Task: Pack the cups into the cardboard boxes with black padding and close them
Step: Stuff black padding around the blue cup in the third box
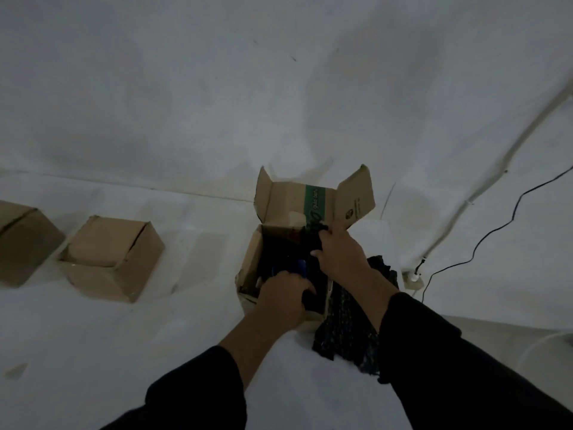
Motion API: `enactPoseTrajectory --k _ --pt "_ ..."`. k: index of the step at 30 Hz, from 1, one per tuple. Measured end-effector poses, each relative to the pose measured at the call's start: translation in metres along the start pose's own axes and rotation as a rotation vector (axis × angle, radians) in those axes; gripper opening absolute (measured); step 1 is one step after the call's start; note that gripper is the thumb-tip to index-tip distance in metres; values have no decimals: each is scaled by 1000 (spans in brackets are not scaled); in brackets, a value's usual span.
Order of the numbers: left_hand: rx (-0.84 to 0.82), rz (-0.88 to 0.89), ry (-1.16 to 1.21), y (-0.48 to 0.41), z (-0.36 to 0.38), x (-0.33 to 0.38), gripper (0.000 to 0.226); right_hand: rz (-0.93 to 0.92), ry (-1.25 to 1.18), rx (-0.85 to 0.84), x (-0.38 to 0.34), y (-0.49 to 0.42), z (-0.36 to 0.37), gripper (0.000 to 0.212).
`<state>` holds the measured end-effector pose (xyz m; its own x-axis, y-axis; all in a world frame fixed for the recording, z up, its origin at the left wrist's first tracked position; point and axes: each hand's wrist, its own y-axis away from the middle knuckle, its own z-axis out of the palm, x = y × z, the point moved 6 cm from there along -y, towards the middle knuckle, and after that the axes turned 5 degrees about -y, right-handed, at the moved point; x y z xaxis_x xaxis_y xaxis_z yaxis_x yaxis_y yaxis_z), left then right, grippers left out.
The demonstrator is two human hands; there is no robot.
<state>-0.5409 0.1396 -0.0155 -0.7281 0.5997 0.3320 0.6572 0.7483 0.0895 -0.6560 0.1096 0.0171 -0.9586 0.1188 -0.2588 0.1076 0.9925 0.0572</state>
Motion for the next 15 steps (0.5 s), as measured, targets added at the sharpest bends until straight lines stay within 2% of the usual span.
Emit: enactPoseTrajectory --k 5,9,12,15 --pt "-7 48 -135 1 6 -3 42 -52 274 0 -8 -1 5 23" --pt "-52 85 -136 5 12 -2 56 -54 438 -40 -10 2 13 23" --pt "-83 105 -56 4 13 -3 37 -84 418 10 -14 -1 14 39" --pt "-160 137 32 -1 21 -6 36 -161 469 42 -23 -5 17 47"
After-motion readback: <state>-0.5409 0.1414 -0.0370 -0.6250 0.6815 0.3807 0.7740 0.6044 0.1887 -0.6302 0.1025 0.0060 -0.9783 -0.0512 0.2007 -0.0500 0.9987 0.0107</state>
